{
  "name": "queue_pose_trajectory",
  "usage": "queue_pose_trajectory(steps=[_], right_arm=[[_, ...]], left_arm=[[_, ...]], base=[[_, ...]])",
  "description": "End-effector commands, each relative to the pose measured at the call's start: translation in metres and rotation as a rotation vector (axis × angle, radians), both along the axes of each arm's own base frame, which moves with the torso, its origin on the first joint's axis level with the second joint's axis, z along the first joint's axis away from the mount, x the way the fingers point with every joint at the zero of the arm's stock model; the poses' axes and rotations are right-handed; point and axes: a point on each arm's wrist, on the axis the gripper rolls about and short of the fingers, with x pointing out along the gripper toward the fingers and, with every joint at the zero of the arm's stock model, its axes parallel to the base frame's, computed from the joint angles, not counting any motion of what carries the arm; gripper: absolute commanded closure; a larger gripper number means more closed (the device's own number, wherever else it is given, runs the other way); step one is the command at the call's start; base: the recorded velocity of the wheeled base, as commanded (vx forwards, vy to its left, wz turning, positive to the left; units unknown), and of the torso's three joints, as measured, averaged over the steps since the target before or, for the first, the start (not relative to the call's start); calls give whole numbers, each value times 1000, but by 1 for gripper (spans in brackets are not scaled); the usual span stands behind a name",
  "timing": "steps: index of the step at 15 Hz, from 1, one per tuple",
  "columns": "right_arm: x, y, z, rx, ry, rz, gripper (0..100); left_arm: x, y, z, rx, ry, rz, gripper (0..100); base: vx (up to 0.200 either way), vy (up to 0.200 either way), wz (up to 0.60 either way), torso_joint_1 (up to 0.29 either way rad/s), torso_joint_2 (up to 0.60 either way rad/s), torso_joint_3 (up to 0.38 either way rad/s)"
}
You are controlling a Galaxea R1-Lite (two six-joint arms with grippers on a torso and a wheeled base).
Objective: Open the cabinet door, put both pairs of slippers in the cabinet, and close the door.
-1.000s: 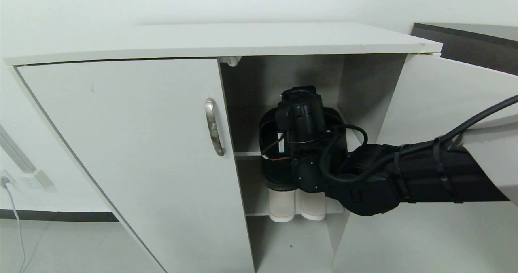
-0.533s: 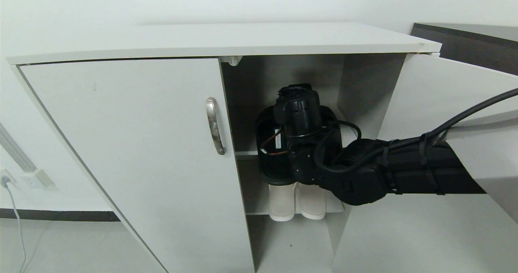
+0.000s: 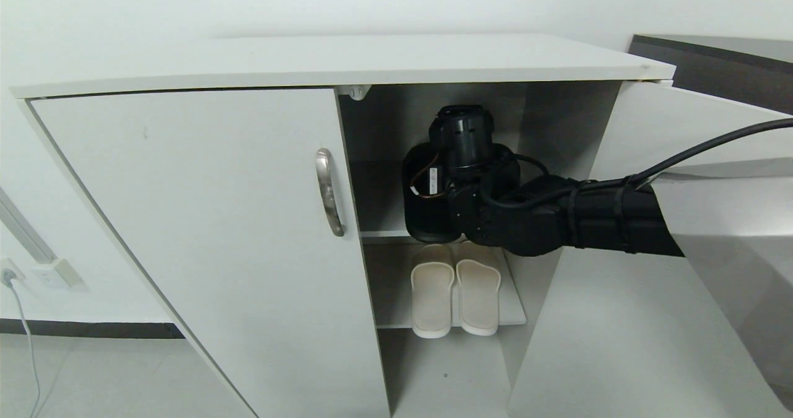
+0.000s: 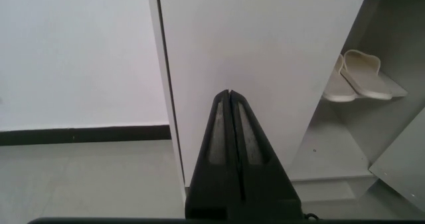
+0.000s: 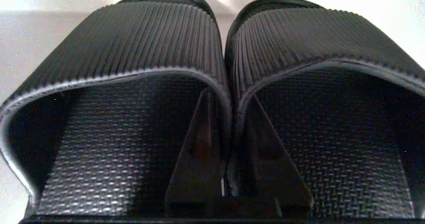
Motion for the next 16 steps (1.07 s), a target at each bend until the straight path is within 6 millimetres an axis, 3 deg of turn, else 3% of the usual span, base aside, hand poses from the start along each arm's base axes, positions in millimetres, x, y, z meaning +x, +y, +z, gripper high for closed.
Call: queue_pose_trajectory(steps=[1,12,13,16], right_arm=[[8,3,-5,-1,4,1,100],[16,4,-16,-15,21,-6,100],[16,4,-16,-16,22,-6,0],[15,4,-15,-19,24,-6,0]], left_arm=[[0,0,0,0,1,-1,100],[0,0,0,-1,1,13,100],[0,0,0,-1,1,15,100],[0,0,0,-1,1,15,100]], base=[[0,0,0,0,0,0],[0,0,0,0,0,0],[0,0,0,0,0,0],[0,0,0,0,0,0]])
